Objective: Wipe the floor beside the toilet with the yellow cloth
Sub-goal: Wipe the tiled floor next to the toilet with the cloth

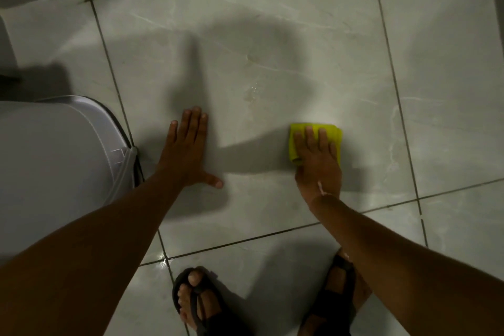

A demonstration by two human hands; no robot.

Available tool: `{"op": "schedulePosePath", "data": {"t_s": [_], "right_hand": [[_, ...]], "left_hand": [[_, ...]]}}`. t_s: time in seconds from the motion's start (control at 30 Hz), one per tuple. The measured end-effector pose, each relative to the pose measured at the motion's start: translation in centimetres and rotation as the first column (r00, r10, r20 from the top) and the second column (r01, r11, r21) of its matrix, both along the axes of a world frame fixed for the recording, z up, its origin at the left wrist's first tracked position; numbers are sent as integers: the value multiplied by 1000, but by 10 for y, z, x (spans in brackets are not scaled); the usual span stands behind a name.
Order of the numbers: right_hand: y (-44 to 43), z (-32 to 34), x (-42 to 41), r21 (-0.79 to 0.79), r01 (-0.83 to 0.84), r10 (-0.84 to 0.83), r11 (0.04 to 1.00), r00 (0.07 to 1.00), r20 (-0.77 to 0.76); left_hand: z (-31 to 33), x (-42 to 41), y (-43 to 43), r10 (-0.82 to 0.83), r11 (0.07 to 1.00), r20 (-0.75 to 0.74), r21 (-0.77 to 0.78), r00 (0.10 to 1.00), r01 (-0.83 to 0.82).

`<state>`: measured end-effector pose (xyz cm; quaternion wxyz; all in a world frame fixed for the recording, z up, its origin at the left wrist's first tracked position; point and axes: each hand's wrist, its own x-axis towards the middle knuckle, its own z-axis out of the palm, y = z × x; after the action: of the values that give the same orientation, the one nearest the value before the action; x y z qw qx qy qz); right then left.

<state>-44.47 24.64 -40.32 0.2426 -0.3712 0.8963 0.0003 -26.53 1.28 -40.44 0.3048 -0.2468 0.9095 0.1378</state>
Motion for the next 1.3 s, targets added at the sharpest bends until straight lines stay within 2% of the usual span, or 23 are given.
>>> {"op": "schedulePosePath", "data": {"t_s": [0.07, 0.13, 0.2, 0.23, 0.3, 0.37, 0.43, 0.47, 0.53, 0.6, 0.63, 0.67, 0.7, 0.77, 0.83, 0.87, 0.93, 1.0, 1.07, 1.13, 1.2, 1.27, 1.3], "right_hand": [[-25, -6, 2, -64, -26, 24, 998, 999, -27], [-25, -10, 6, -144, -233, 226, 962, 972, -61], [-6, -10, 9, -188, -468, 453, 864, 884, -116], [1, -9, 5, -192, -505, 494, 841, 863, -108], [-3, -9, -9, -163, -391, 385, 906, 920, -70], [-29, -9, -19, -132, -119, 113, 984, 992, -57], [-65, -7, -27, -171, 47, -52, 984, 998, -24], [-76, -6, -31, -176, 19, -22, 984, 1000, -15], [-75, -3, -42, -183, -221, 222, 958, 975, -16], [-54, 0, -61, -227, -479, 483, 848, 875, -45], [-45, 1, -74, -240, -535, 539, 810, 840, -55], [-46, 1, -84, -245, -522, 529, 817, 848, -42], [-53, 0, -90, -220, -446, 454, 867, 891, -19], [-89, -5, -89, -156, -185, 186, 970, 983, -8], [-134, -8, -80, -143, 9, -12, 990, 1000, -18], [-148, -8, -74, -154, 11, -16, 988, 1000, -26], [-150, -11, -64, -186, -184, 180, 965, 983, -34], [-122, -9, -61, -203, -444, 453, 873, 892, -1], [-90, -2, -70, -231, -559, 581, 796, 813, 39], [-86, -1, -85, -244, -466, 487, 850, 873, 31], [-116, -2, -91, -172, -281, 284, 944, 959, -8], [-155, -7, -89, -156, -150, 148, 976, 989, -23], [-168, -7, -84, -155, -155, 154, 976, 988, -20]], "left_hand": [[-1, 0, 0, -3, 1000, 6, -2, 1000, 3], [-1, 0, -1, 0, 1000, 12, -11, 1000, 0], [-1, -1, 0, 6, 1000, 21, -12, 1000, -5], [-1, -1, 0, 9, 1000, 26, -13, 1000, -8], [-1, -2, 0, 11, 1000, 32, -12, 999, -10], [-3, -3, 0, 11, 1000, 40, -6, 999, -11], [-4, -2, -1, 14, 1000, 40, -7, 999, -14], [-4, -1, -1, 15, 1000, 37, -5, 999, -14], [-4, -1, -1, 15, 1000, 30, -2, 999, -15], [-4, -1, -1, 17, 1000, 24, -1, 1000, -17], [-4, -1, -1, 15, 1000, 18, -3, 1000, -15], [-3, 0, -1, 14, 1000, 16, -5, 1000, -14], [-3, 0, -1, 12, 1000, 18, -5, 1000, -12], [-5, 1, -1, 11, 1000, 14, -8, 1000, -11], [-6, 0, 0, 9, 1000, 18, -13, 1000, -9], [-6, 0, 0, 7, 1000, 24, -13, 1000, -7], [-7, 1, -1, 11, 1000, 24, -20, 1000, -11], [-6, 0, 0, 17, 1000, 21, -16, 1000, -16], [-6, -1, 1, 15, 1000, 21, -20, 1000, -14], [-5, 0, 1, 15, 1000, 21, -23, 1000, -15], [-7, 0, 0, 17, 1000, 10, -17, 1000, -17], [-8, 1, 1, 10, 1000, 2, -19, 1000, -10], [-8, 1, 1, 6, 1000, 4, -19, 1000, -6]]}}
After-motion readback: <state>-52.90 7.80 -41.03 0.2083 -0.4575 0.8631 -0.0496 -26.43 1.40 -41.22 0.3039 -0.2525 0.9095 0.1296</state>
